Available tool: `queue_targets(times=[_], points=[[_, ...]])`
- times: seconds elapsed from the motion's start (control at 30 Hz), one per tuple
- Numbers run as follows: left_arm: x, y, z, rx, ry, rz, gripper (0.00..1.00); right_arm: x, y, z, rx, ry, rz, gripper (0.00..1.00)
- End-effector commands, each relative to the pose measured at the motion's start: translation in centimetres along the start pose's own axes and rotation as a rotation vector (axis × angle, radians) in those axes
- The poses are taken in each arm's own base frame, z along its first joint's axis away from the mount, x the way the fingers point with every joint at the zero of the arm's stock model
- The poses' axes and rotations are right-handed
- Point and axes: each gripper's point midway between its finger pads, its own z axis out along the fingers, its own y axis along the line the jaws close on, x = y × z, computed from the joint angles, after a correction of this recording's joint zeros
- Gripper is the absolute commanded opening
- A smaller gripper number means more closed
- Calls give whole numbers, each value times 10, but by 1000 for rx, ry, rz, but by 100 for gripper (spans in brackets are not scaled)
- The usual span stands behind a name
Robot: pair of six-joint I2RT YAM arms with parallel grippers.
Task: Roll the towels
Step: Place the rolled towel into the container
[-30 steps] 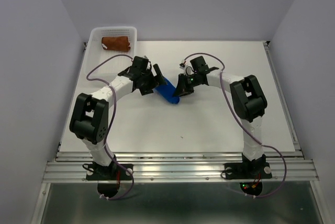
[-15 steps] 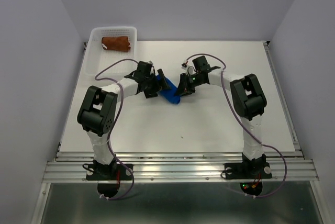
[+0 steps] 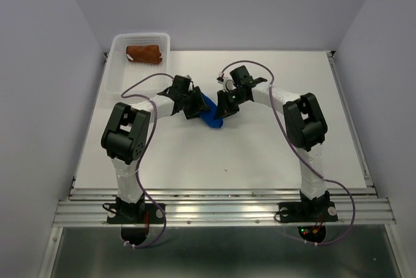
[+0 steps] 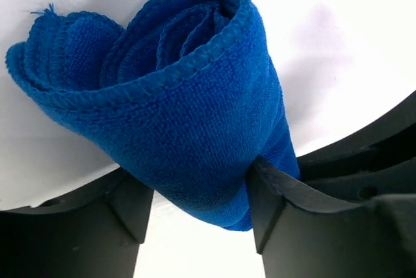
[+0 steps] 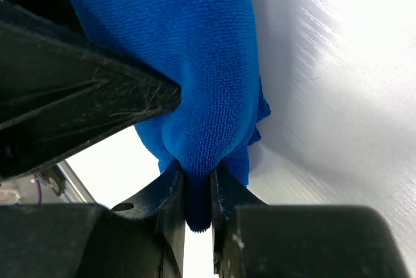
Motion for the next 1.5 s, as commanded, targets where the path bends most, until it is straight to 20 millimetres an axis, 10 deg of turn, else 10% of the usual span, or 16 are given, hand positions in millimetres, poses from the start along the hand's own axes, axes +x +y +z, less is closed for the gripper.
queue_targets(times=[0.0,0.1,0.17,0.4,0.8,1.2,1.47], points=[[-14,-3,9,-14,-47,10,62,-1,-10,1,84,14,-63,1],[-12,1,12,-35,-33,-2,47,-2,-12,-4,108,14,-105,5],[-16,-1,11,-32,-41,-9,0,-4,-11,-9,120,5,-115,14],[-49,-36,-15,99,-171,43,0,-31,22,-65,162,-163,-212,68],[-146,-73,-111,383,-464,102,0,-72,40,-179,406,-631,-187,88],[-275,-39,-185,320,-804,97,0,-79,23,-172,451,-631,-146,100],[-330,23,-173,287,-844,-48,0,-85,12,-171,485,-622,-151,100]])
